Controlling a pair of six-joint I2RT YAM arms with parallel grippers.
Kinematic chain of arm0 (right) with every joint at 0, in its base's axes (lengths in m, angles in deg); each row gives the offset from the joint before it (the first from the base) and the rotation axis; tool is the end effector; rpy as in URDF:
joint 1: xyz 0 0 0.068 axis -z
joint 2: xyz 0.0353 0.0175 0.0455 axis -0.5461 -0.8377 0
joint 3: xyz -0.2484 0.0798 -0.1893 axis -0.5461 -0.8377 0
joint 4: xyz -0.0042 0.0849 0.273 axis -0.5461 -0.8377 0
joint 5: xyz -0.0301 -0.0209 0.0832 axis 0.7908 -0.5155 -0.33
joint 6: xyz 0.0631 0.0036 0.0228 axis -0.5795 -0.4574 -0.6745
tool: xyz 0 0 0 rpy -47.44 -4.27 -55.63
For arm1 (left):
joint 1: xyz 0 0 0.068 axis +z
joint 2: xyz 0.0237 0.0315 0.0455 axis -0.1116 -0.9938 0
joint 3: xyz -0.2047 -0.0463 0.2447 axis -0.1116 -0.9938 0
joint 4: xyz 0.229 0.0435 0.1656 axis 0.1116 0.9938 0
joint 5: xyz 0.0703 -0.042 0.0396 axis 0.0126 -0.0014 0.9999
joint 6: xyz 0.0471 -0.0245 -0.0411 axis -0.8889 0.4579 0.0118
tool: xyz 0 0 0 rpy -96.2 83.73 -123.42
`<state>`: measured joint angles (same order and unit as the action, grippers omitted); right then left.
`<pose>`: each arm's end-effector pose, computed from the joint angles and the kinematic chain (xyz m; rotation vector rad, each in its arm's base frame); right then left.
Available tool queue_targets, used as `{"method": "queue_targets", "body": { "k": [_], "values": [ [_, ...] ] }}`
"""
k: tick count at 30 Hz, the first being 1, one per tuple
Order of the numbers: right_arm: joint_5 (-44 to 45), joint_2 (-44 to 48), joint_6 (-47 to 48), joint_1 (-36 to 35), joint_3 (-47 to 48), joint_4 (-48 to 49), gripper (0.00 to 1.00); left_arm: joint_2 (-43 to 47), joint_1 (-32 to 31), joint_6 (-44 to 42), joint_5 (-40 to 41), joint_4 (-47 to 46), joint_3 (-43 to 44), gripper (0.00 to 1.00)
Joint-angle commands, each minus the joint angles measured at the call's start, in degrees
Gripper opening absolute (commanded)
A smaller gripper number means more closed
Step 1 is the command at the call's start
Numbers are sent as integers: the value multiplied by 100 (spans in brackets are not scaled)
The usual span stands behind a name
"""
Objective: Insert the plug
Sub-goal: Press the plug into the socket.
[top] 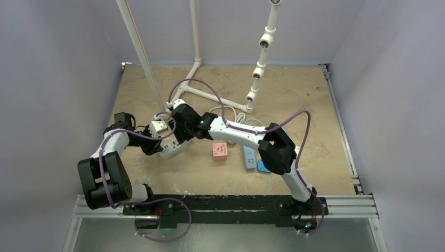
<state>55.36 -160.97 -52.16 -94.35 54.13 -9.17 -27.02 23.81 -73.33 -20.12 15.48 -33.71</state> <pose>0.2788 0.4869 0.2532 -0.7570 2.2689 0.4648 0.2337 0.0364 0.1967 1.1316 2.1807 -0.4879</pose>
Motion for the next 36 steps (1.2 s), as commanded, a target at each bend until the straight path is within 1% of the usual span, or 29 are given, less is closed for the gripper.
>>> {"method": "queue_targets", "body": {
  "k": [1,3,4,5,7,10,17,25,32,36],
  "values": [
    [128,-34,90,-36,151,-30,27,-53,34,-130,101,-257,-126,40],
    [-37,-62,85,-36,87,-39,23,-74,34,-171,107,-252,-125,40],
    [-163,-87,50,-36,66,-64,17,-87,34,-216,107,-237,-134,40],
    [-202,-117,28,-36,49,-106,8,-92,34,-255,107,-226,-147,40],
    [-244,-189,15,-36,11,-168,0,-100,32,-305,130,-230,-168,40],
    [-303,-214,-34,-20,-181,-139,0,-123,34,-385,181,-229,-183,39],
    [-395,14,-197,38,-1091,299,0,-163,30,-473,257,-201,-168,38],
    [-497,96,-221,52,-1643,489,0,-176,31,-497,269,-175,-126,37],
    [-639,-150,20,54,-1463,169,0,-264,34,-512,231,-153,-59,36],
    [-632,-154,80,52,-1664,150,0,-300,33,-548,252,-145,-27,36]
  ]
}}
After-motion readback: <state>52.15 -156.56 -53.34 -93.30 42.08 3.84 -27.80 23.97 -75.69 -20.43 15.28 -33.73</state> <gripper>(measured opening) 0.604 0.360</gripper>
